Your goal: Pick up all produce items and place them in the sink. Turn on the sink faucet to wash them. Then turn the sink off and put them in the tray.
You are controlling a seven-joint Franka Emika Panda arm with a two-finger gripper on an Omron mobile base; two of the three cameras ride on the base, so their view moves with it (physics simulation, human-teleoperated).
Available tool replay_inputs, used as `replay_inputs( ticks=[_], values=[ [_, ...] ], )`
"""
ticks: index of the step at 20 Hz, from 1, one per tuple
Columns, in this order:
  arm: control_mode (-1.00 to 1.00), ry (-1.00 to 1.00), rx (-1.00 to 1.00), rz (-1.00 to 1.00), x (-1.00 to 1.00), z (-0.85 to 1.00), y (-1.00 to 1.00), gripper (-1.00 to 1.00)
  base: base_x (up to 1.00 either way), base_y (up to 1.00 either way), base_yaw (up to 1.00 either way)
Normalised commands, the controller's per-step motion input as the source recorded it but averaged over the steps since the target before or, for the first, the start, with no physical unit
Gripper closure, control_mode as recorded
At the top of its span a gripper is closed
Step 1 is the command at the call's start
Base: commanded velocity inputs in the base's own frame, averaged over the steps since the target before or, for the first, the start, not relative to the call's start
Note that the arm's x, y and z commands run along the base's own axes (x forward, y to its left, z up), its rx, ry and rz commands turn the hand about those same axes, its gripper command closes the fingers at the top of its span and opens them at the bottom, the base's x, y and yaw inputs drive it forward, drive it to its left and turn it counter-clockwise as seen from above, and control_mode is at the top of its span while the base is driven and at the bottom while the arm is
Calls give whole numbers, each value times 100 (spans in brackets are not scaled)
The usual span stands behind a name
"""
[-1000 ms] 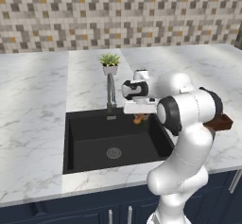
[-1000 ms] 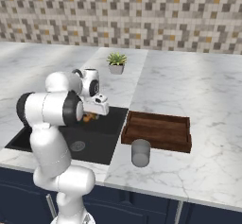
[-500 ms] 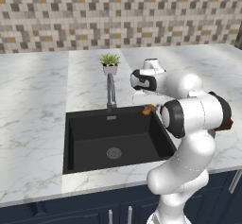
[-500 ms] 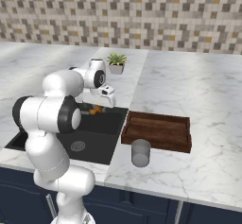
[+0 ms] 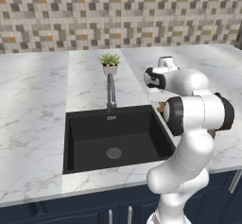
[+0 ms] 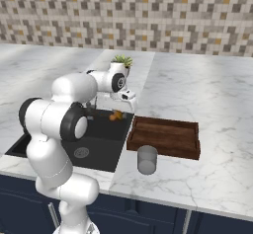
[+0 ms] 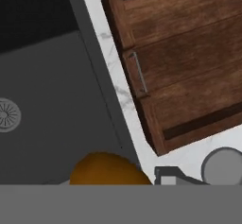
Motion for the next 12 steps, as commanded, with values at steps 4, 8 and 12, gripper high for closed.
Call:
replay_inputs(
  ticks=[4,8,12],
  values=[
    [-100,0,-2,-5,0,6,-64,100,0,0,0],
    [-100,0,0,-3,0,1,-60,100,0,0,0],
    [-100,0,0,-3,0,0,-51,100,0,0,0]
  ],
)
